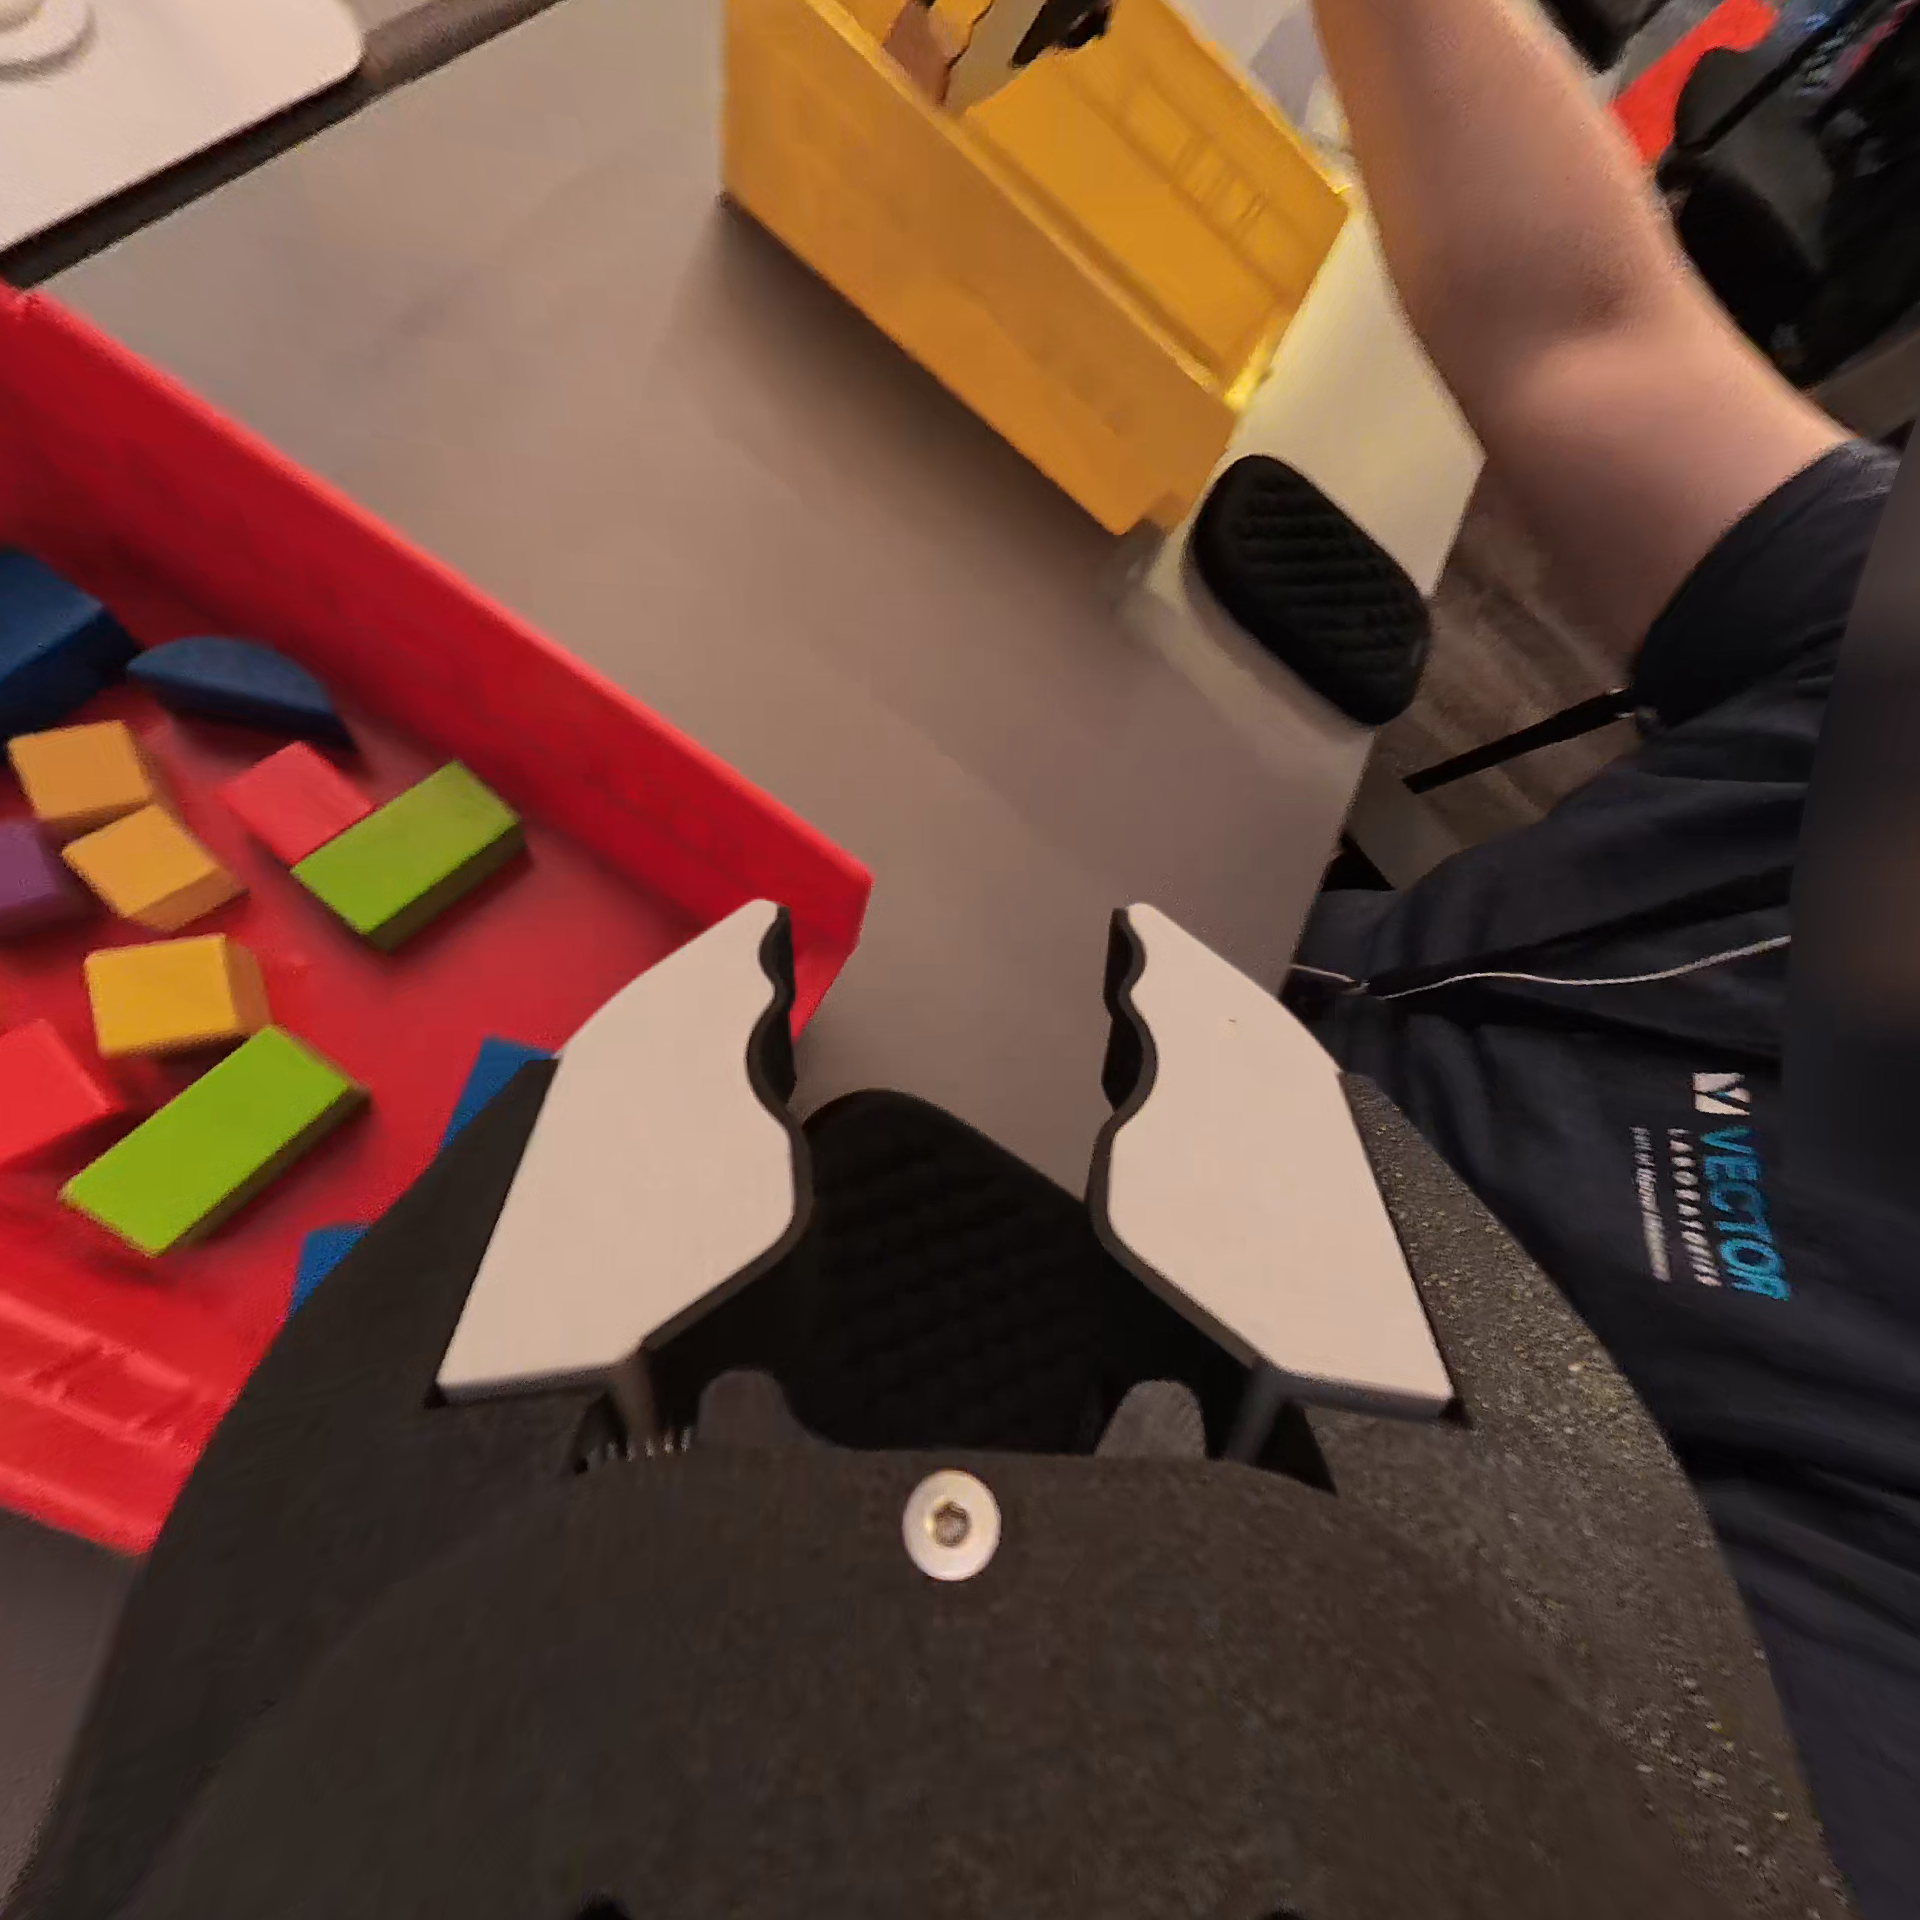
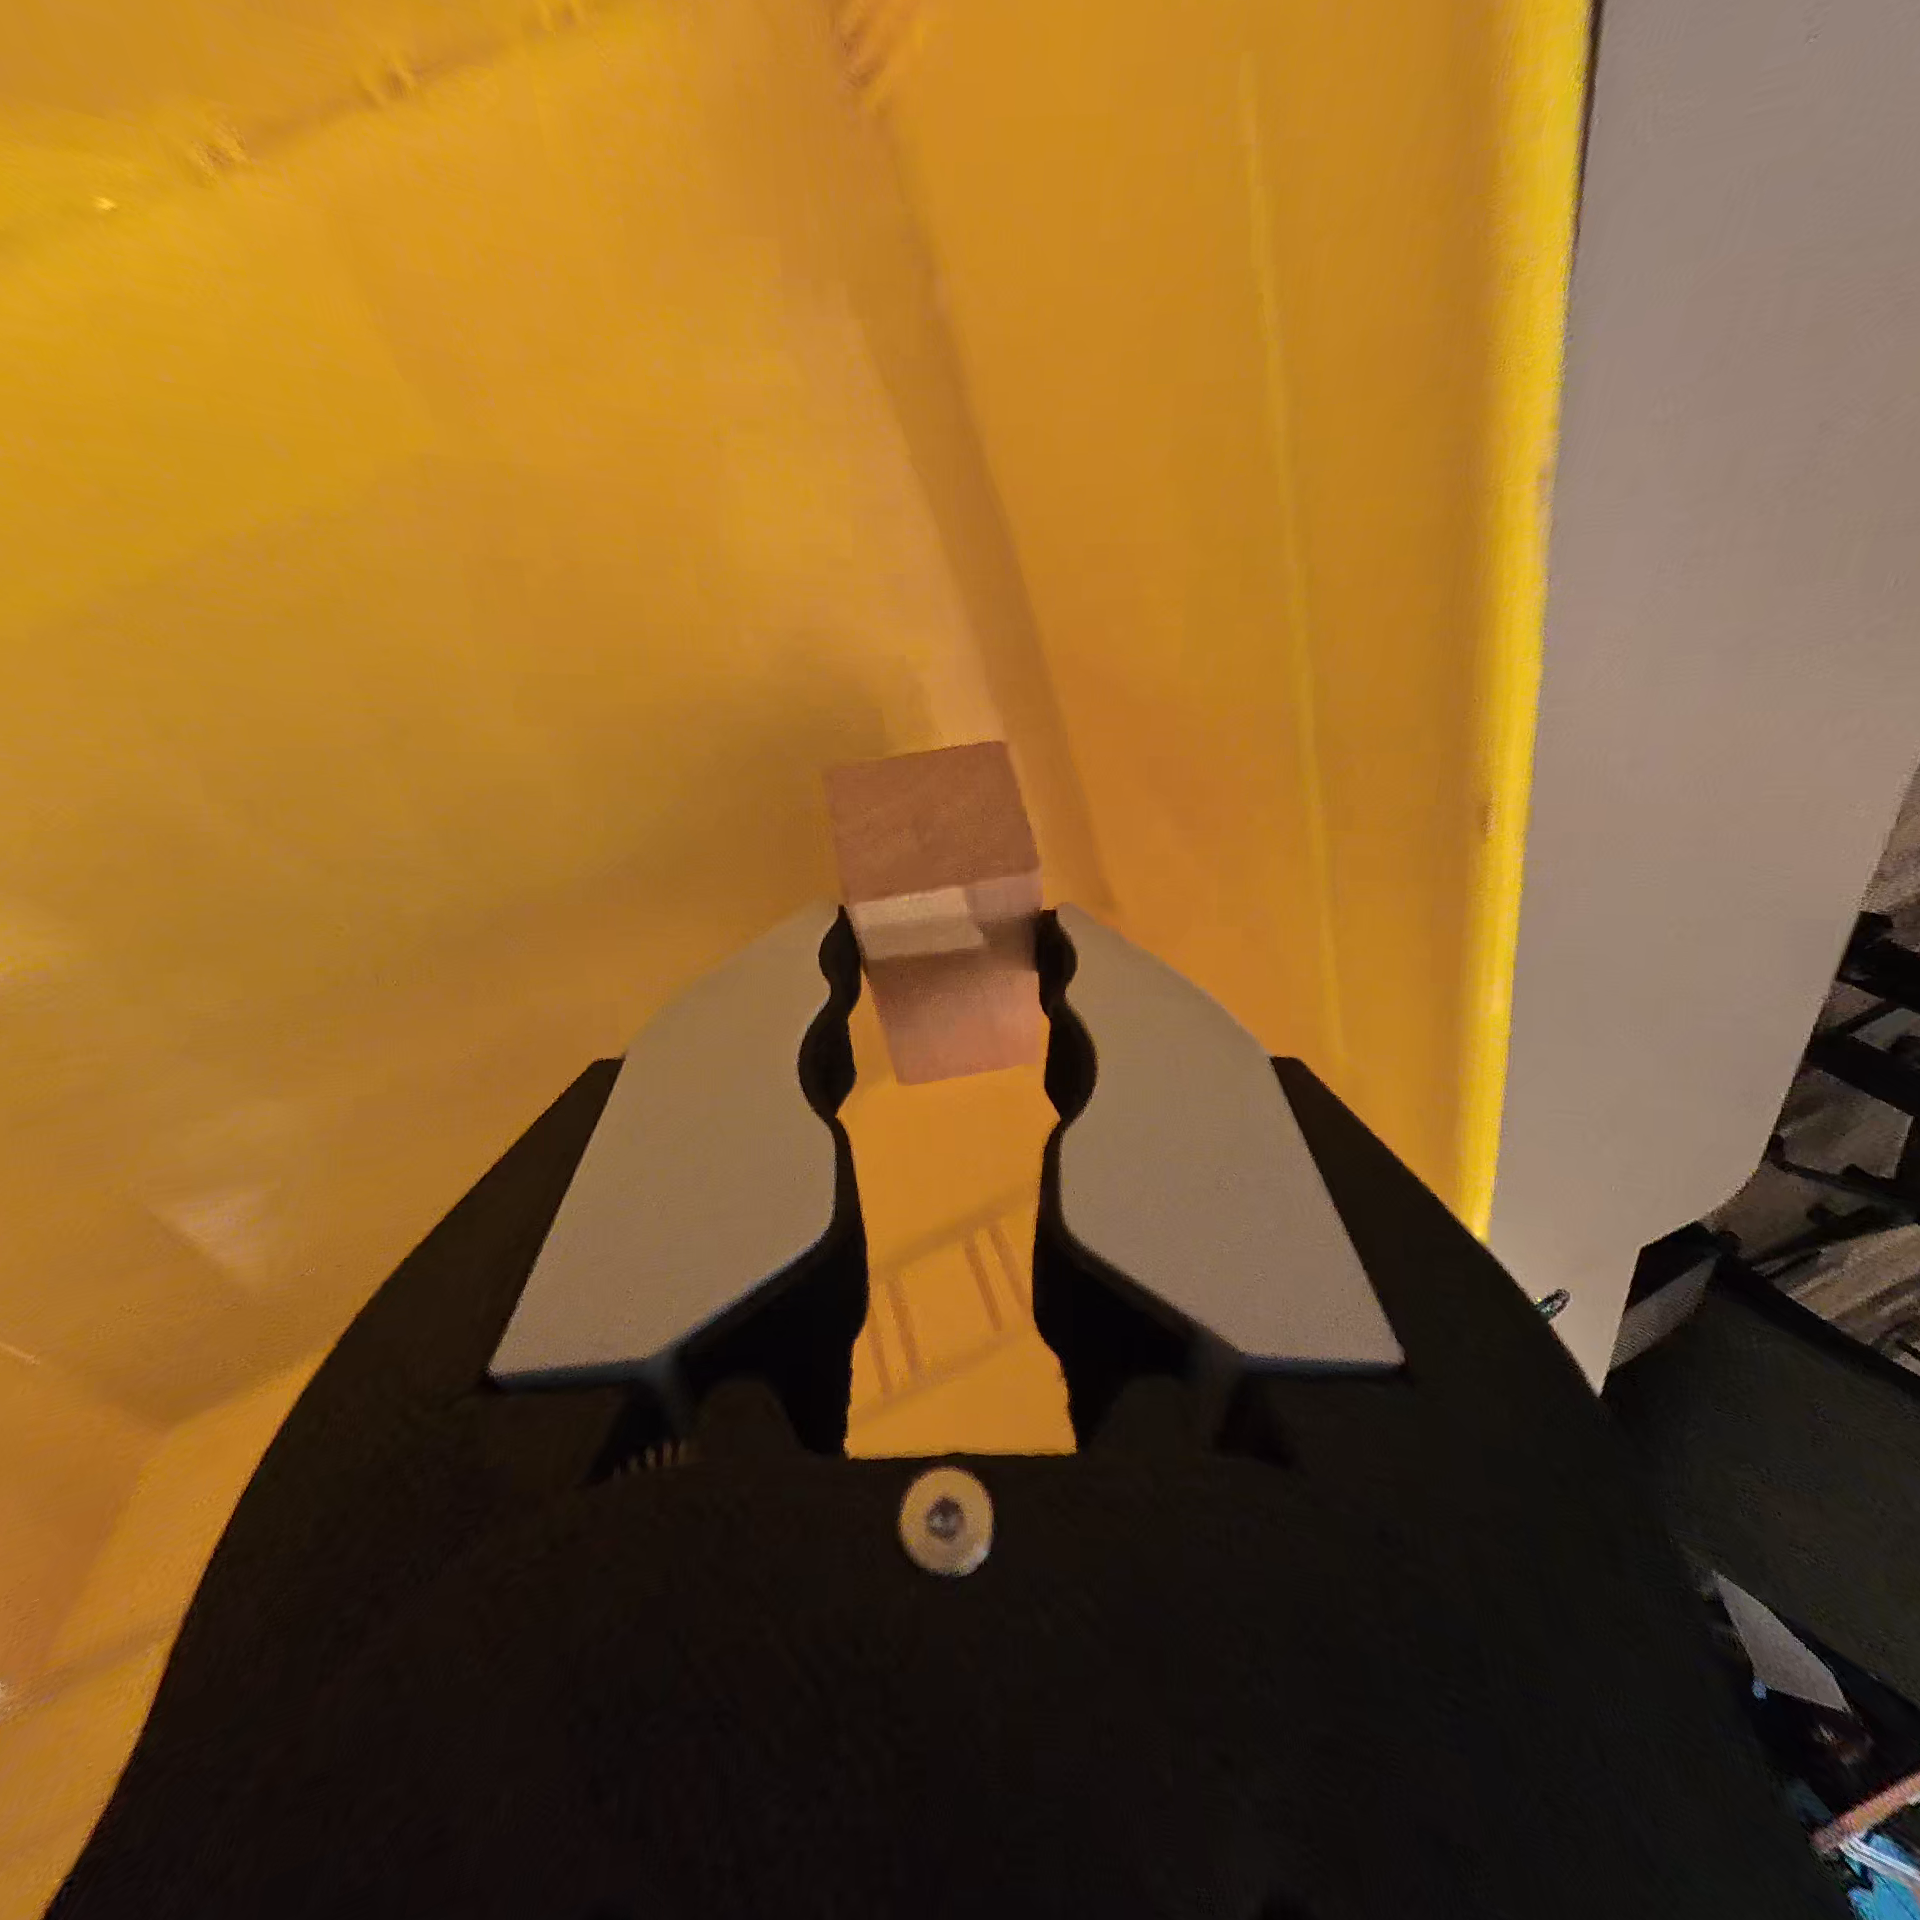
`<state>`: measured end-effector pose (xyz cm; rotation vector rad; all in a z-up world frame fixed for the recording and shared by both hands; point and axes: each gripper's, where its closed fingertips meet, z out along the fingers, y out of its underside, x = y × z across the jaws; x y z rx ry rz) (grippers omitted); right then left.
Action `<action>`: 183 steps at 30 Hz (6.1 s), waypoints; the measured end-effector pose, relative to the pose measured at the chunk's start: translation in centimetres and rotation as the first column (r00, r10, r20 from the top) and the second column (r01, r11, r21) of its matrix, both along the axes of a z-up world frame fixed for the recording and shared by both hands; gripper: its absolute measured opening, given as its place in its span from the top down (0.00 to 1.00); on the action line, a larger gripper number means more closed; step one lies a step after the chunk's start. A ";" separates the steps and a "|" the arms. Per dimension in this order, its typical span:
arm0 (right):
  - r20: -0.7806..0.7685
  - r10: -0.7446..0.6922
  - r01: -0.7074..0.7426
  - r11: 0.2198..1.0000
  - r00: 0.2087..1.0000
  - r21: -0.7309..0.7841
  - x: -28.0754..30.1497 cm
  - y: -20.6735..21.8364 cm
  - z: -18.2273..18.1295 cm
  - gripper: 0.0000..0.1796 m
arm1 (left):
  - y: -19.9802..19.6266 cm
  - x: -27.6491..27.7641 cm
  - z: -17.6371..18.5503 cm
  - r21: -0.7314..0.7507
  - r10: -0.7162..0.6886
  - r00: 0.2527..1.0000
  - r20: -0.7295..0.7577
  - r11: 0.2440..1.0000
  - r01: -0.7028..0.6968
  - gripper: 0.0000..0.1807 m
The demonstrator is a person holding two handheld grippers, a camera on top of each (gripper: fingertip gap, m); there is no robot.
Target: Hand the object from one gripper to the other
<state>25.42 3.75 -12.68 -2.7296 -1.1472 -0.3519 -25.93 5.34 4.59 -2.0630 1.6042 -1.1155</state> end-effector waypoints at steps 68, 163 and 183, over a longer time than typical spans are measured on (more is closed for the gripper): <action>0.153 0.809 -0.625 0.303 0.568 0.719 -32.2 -3.6 19.0 0.81 | -4.3 15.6 2.1 0.083 -0.596 0.801 -0.046 0.797 0.598 0.80; 0.213 0.701 -0.413 0.128 0.681 0.902 -35.8 -0.1 22.0 0.61 | -3.1 15.4 4.8 -0.118 -0.309 0.886 0.347 0.922 0.368 0.77; -0.213 -0.803 0.822 0.570 0.556 -0.005 -1.3 -3.7 -1.1 0.61 | -0.5 8.3 -0.9 0.218 -0.178 0.984 0.025 0.961 0.168 0.73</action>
